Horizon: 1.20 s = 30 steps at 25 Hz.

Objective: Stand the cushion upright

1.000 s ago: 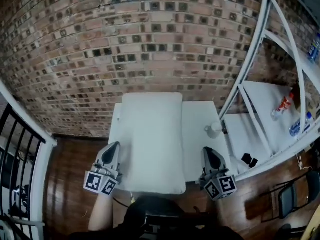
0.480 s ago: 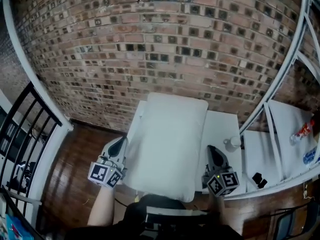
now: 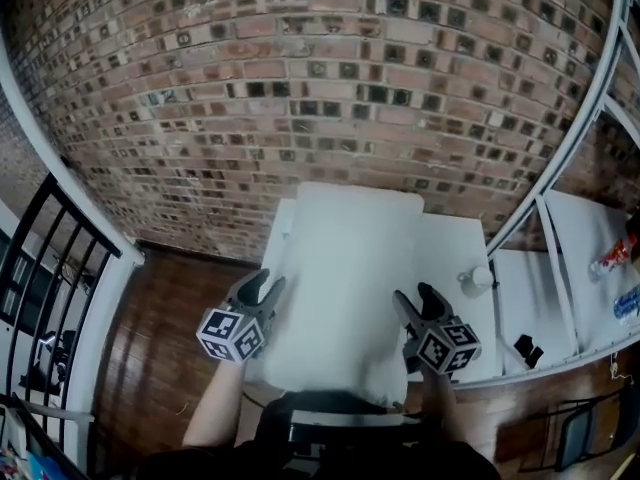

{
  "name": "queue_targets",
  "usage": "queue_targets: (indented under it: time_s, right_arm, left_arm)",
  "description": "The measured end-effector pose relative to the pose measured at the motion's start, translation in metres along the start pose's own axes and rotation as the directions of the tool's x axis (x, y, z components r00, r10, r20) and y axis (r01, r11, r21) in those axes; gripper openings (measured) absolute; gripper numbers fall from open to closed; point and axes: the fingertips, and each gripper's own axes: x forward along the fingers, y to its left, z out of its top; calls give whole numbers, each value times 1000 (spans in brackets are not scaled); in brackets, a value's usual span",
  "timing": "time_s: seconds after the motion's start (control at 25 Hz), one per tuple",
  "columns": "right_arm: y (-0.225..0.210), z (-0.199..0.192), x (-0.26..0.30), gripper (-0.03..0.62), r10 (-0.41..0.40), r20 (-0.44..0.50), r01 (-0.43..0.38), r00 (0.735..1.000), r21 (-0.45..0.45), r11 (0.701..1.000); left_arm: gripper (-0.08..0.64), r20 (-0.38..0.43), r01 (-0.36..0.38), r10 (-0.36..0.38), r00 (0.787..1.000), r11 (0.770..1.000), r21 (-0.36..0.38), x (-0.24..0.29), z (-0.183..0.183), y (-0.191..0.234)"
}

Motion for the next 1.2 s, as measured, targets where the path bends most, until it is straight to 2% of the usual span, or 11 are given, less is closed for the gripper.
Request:
queue_targets:
  time_s: [0.08,0.16,0.32,0.4,0.44,0.56,0.6,0.76,0.88,1.12,1.2]
  right_arm:
    - [-3,-18,14,350,-16,-78,20,997,47,999]
    - [-9,-38,25,407,-44,-152,55,987,70,996]
    - [-30,-67,44,511,-111,-236,137,965,97,986]
    - [-37,-77,53,512,-123,-259,156,958,113,981]
    - [-40,-82,57,512,-125,-273,163,954,122,979]
    - [-48,-97,67,620,-132,-324,190,937,155,969]
    - [-51,-100,69,620,-130,-339,195,932,165,967]
    - [-57,-109,80,620,-120,-374,200,920,183,963]
    - [-61,-120,85,620,-128,-396,214,909,181,960]
    - [-70,-133,94,620,-178,-431,268,885,157,951]
    - [-71,-132,94,620,-214,-439,293,872,120,949]
  left_arm:
    - [239,-72,2,-6,997,999,-53,12,-17,13]
    - [319,-140,-2,-13,990,995,-104,25,-35,26]
    - [354,-239,-16,-21,971,988,-152,49,-68,51]
    - [356,-274,-22,-28,961,984,-177,59,-83,63]
    - [379,-293,-24,-34,956,981,-193,63,-92,68]
    - [423,-361,-19,-72,930,971,-240,77,-119,77]
    - [447,-378,-16,-89,921,964,-265,81,-128,79]
    - [514,-408,-9,-184,894,904,-427,95,-156,88]
    - [520,-416,-4,-244,876,859,-512,101,-176,86]
    - [520,-399,5,-313,862,791,-611,110,-197,85]
    - [554,-398,-5,-318,860,776,-630,111,-202,89]
